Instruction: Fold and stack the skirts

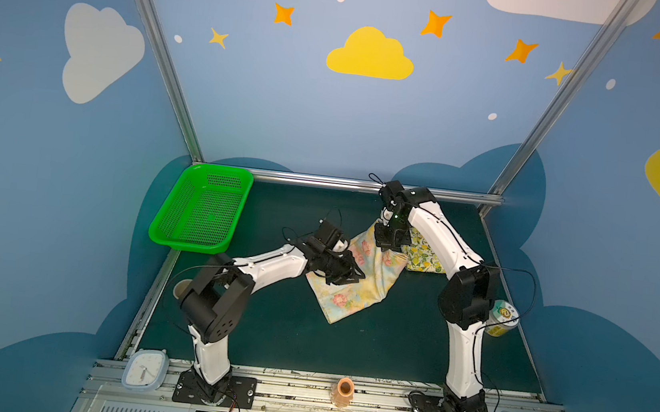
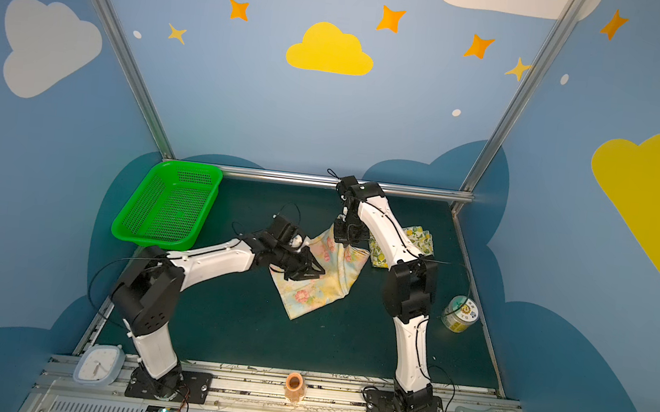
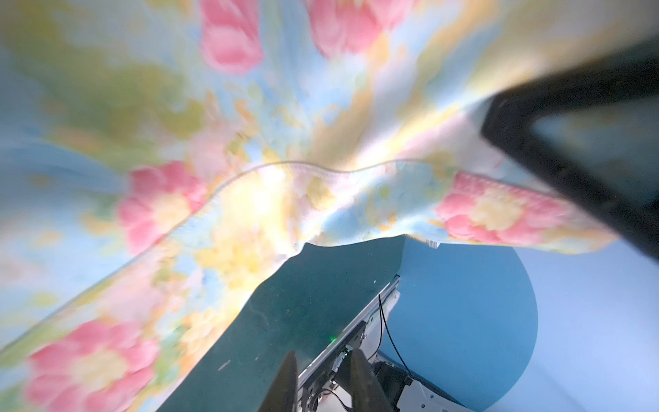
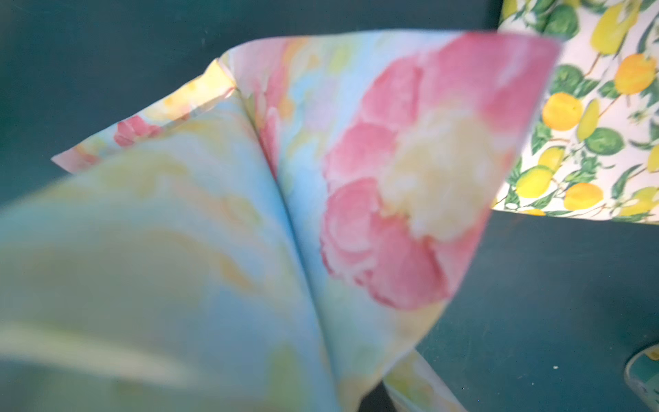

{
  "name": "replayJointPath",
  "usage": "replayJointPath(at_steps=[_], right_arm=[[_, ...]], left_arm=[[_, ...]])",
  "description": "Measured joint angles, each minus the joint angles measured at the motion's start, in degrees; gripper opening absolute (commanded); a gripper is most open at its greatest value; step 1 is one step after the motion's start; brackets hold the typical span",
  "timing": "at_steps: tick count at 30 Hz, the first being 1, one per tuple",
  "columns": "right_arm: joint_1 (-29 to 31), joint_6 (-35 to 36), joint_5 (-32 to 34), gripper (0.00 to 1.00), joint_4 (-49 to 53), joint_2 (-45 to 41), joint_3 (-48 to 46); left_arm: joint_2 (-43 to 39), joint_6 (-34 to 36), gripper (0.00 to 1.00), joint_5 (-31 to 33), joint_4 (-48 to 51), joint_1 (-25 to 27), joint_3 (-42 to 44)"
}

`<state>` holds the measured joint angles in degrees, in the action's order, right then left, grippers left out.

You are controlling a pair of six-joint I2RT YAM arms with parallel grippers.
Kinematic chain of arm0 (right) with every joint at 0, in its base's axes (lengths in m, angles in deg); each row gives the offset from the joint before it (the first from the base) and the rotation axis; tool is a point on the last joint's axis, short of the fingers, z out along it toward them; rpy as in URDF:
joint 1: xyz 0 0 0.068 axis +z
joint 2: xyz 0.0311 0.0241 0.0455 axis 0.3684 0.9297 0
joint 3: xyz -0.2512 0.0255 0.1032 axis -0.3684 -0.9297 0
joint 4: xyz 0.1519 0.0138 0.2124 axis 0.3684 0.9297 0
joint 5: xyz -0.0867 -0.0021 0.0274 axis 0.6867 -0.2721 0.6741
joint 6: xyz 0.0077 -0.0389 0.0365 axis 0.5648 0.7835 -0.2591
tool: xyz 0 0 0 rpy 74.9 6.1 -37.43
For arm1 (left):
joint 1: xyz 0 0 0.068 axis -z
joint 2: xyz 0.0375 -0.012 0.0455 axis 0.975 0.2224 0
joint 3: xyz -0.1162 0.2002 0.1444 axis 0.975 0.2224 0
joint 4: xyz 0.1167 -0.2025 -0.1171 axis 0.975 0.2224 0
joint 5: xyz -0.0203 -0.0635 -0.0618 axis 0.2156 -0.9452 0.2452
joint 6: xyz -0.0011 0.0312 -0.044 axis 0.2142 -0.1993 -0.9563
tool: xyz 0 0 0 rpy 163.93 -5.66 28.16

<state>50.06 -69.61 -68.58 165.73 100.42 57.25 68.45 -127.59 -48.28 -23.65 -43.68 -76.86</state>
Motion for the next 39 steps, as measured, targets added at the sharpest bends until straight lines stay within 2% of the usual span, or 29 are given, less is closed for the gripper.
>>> replayJointPath(at_steps=[5, 13, 23, 31, 39], right_arm=[[0.37, 0.98, 1.86, 0.0, 0.83, 1.95, 3.82], [2.84, -0.02, 4.44, 0.0, 2.25, 5.42, 6.47], [8.04, -6.47, 3.5, 0.0, 2.36, 5.75, 6.27], [11.69, -13.38, -2.89, 0.0, -5.46, 5.51, -3.17], [12.39, -18.99, -7.65, 0.0, -14.75, 4.76, -12.68]], left_arm=[[1.05, 4.66, 0.25, 1.81, 4.04, -3.58, 3.34], [7.87, 7.8, 0.24, 2.38, 5.2, -3.15, 5.9], [8.85, 8.24, 0.23, -0.13, 1.2, -3.28, 6.97], [8.79, 7.58, 0.22, -1.42, -2.4, -3.37, 8.66], [8.68, 7.1, 0.22, -1.9, -4.7, -3.37, 9.7]])
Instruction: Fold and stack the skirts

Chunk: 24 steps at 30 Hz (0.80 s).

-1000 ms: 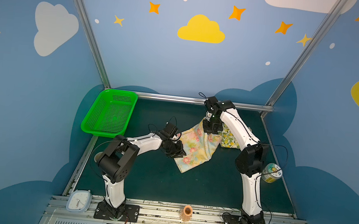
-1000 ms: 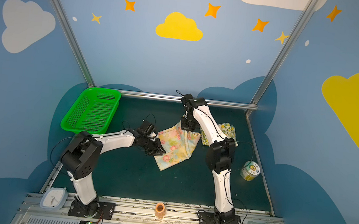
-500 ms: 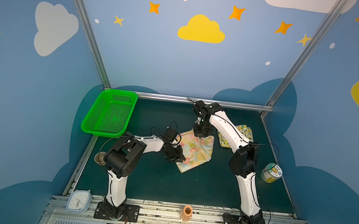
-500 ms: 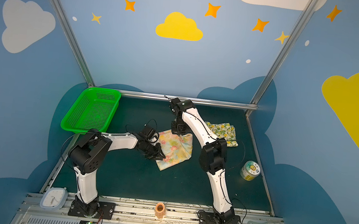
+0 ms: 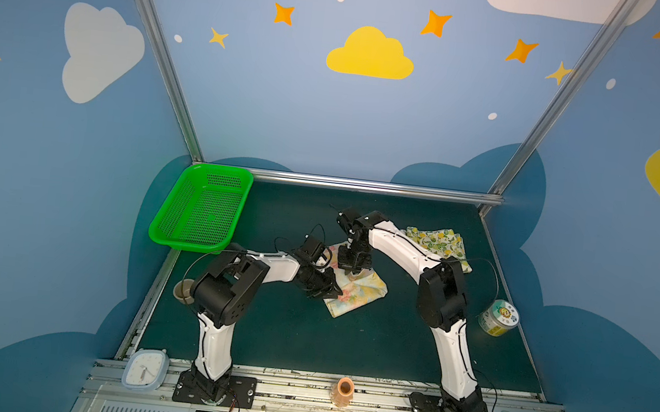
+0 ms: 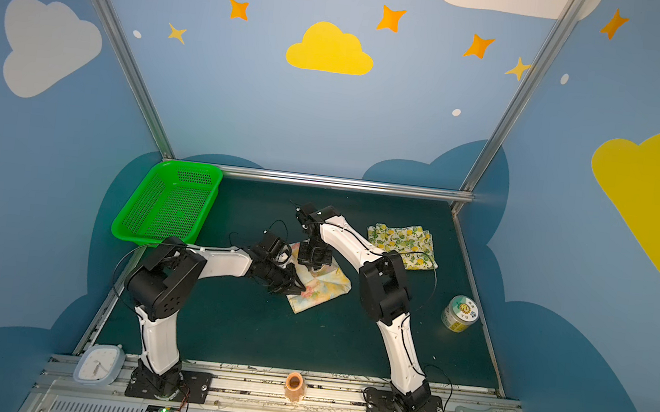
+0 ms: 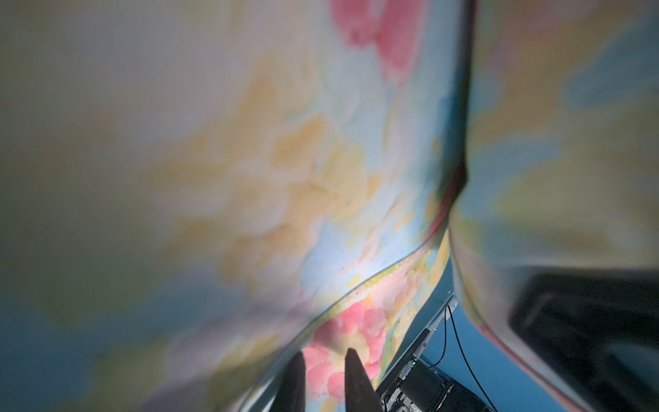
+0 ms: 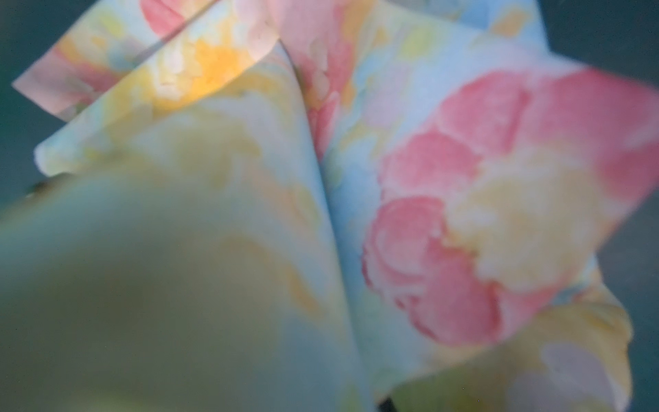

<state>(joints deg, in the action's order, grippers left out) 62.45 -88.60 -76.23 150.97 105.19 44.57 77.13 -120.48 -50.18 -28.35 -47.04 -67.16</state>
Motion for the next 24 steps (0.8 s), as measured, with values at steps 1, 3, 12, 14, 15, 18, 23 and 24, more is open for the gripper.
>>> replayJointPath(at_steps=[1, 3, 12, 14, 15, 18, 23, 24], right_arm=[[0.0, -0.63, -0.35, 0.0, -0.76, -0.11, -0.63], [0.2, -1.46, -1.11, 0.0, -1.88, -0.26, -1.18], [1.6, -3.61, -2.86, 0.0, -4.33, -0.96, -1.14], [1.64, -3.8, -3.15, 0.0, -4.52, -0.94, -1.14], [1.64, -3.85, -3.32, 0.0, -4.57, -0.94, -1.14], [1.64, -4.17, -3.41, 0.0, -4.76, -0.94, -1.14], [1.64, -4.59, -3.76, 0.0, -5.77, -0.94, -1.14], [1.64, -4.66, -3.85, 0.0, -5.9, -0.94, -1.14]], left_arm=[[-0.04, -0.07, 0.22, 0.0, -0.2, 0.02, 0.11], [-0.11, -0.17, 0.22, 0.0, -0.61, 0.04, 0.33], [-0.17, -1.29, 0.21, 0.0, -3.06, 0.35, 1.38], [-0.33, -1.68, 0.21, 0.02, -3.56, 0.37, 1.66], [-0.5, -1.9, 0.21, 0.13, -3.78, 0.39, 1.86], [-1.57, -2.4, 0.21, 1.27, -3.85, 0.72, 2.6], [-6.36, -2.75, 0.22, 3.61, 0.9, 0.94, 4.2], [-7.65, -2.75, 0.23, 3.89, 1.88, 0.87, 4.26]])
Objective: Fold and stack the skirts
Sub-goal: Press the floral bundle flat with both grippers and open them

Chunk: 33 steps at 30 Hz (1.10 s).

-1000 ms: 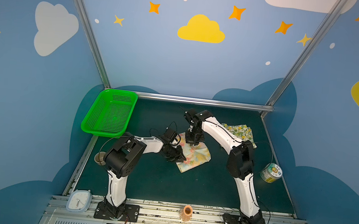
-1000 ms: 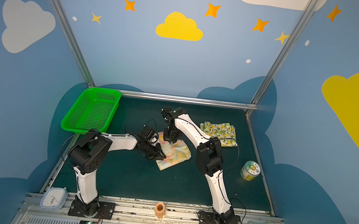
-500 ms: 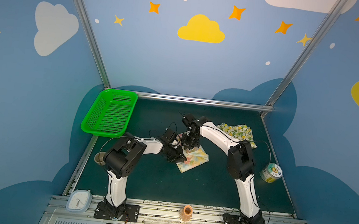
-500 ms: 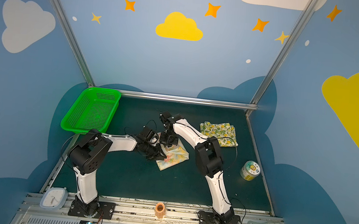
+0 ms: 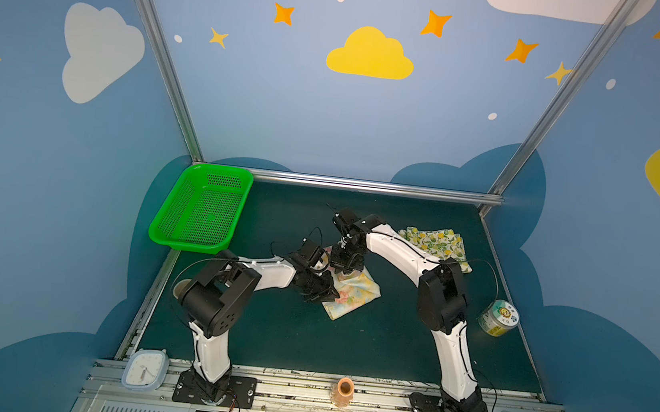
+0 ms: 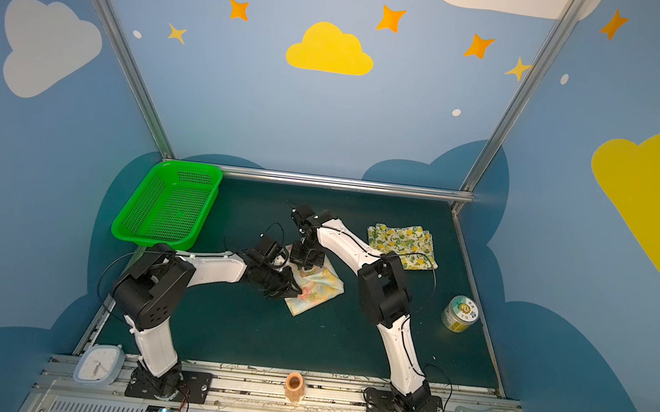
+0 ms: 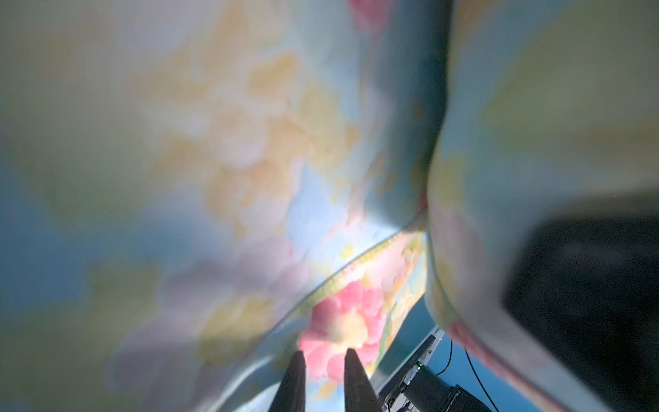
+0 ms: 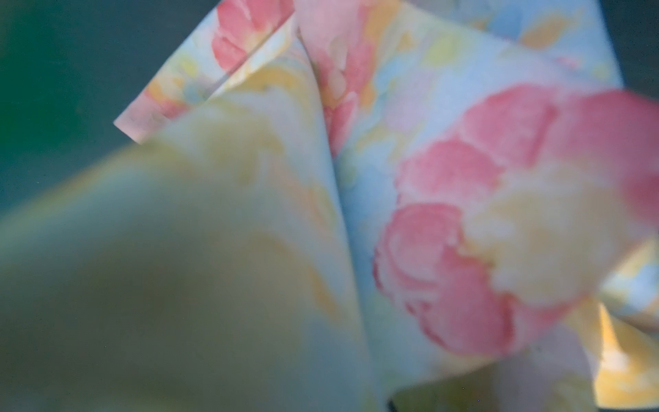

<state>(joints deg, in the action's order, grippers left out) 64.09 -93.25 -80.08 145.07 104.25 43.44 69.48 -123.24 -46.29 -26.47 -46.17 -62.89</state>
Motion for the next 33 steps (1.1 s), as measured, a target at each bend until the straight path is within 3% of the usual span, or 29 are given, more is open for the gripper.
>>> replayJointPath(at_steps=[8, 19, 33], right_arm=[[-0.04, -0.42, -0.44, 0.0, -0.85, 0.0, 0.0], [-0.02, -0.44, -0.39, 0.0, -0.92, 0.0, 0.0], [2.08, -1.46, -0.22, 0.0, -0.85, 0.68, 0.68]], left_arm=[[-7.96, 2.47, 0.23, 1.7, 6.36, -3.04, -1.01], [-2.23, 5.86, 0.22, 4.28, 7.89, -4.94, 2.54], [-0.31, 5.81, 0.21, 1.05, 3.45, -4.94, 2.99]])
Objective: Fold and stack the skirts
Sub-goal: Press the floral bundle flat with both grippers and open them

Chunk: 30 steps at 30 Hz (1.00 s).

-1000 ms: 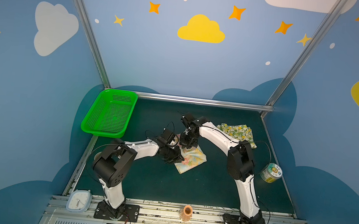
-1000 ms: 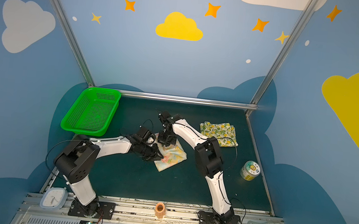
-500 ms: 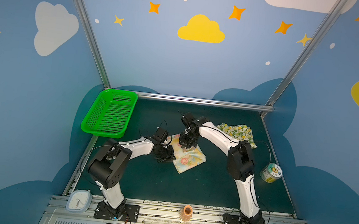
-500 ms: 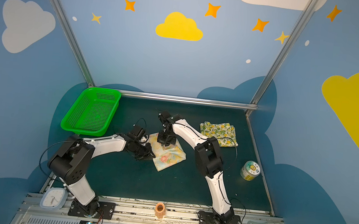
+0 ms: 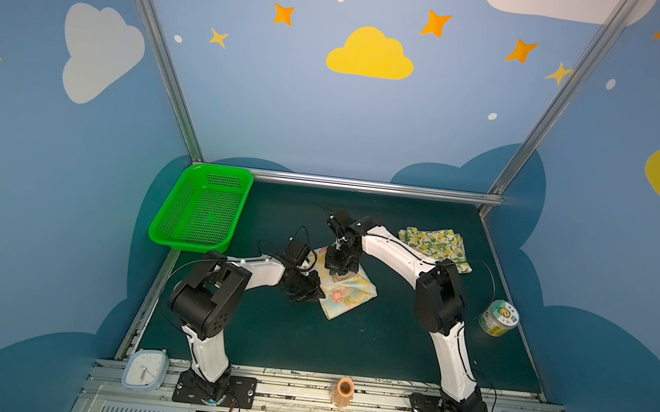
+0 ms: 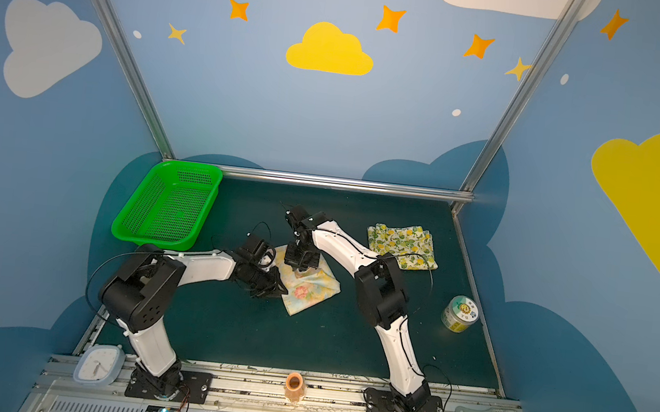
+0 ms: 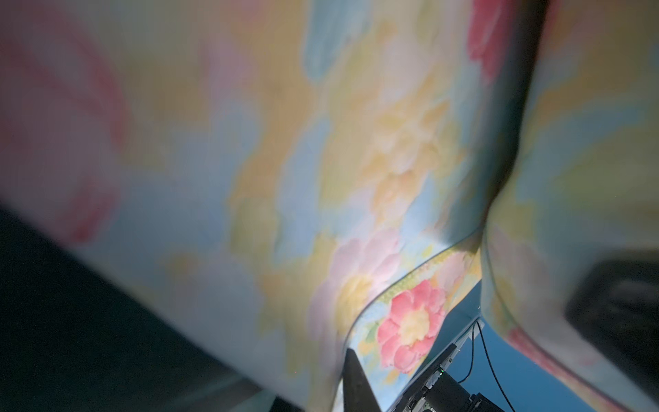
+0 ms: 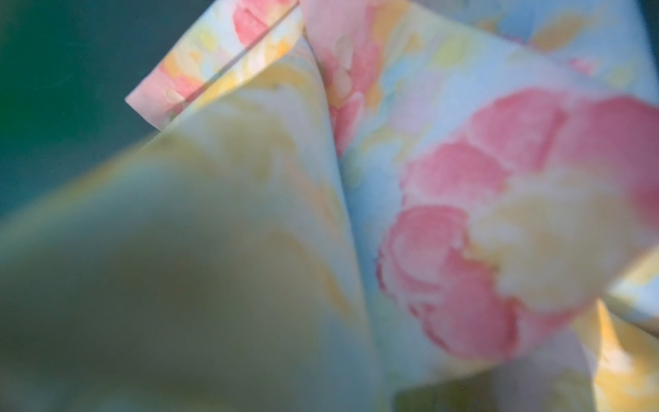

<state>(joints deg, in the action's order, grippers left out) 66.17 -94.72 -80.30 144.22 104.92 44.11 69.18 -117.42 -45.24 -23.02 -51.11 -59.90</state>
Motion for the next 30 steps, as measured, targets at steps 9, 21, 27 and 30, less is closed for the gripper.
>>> replayJointPath(at_steps=[9, 21, 27, 30], right_arm=[[0.33, -0.98, -0.83, 0.15, -0.68, 2.21, -0.07], [0.68, -3.5, -5.33, 0.5, -5.51, 2.29, -2.4], [0.68, -4.98, -6.88, 0.58, -7.13, 0.33, -4.04], [0.68, -5.46, -7.52, 0.59, -7.56, -1.64, -4.68]], left_arm=[[-0.52, -0.31, 0.2, -0.15, -1.38, -0.13, 1.05], [-10.51, -3.82, 0.21, 1.84, -2.45, -2.05, 6.91], [-15.06, -4.0, 0.21, 2.19, -1.46, -3.85, 6.43], [-15.28, -4.02, 0.21, 2.49, -1.07, -4.44, 6.16]])
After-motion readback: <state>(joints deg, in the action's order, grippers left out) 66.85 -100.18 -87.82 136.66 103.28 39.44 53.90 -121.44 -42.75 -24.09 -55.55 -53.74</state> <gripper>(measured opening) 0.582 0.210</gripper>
